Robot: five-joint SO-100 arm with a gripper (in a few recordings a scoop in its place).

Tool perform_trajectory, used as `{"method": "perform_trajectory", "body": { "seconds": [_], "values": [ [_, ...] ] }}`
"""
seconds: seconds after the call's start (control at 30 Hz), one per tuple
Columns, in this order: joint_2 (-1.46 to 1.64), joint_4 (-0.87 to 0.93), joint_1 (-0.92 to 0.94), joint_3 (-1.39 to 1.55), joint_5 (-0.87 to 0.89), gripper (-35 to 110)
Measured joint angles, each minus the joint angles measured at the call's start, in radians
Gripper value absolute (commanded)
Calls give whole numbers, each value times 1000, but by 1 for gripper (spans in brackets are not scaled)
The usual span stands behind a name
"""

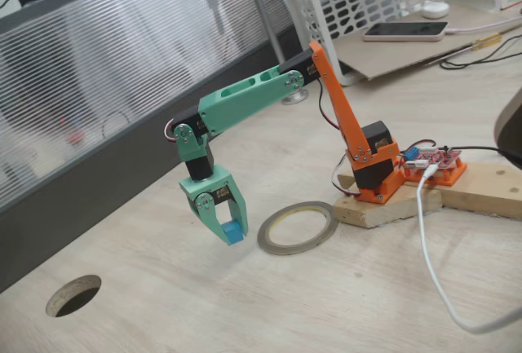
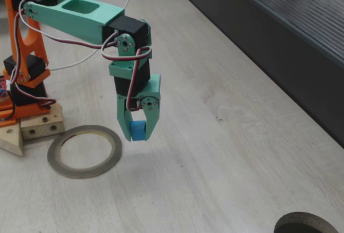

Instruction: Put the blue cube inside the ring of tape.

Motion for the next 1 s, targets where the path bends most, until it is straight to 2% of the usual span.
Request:
{"method": "perform_trajectory", "body": {
  "seconds": [0.43,0.8,1.0],
  "values": [
    [127,0,3,0,0,3],
    [129,2,229,0,5,2],
    [129,2,244,0,152,2]
  ]
}}
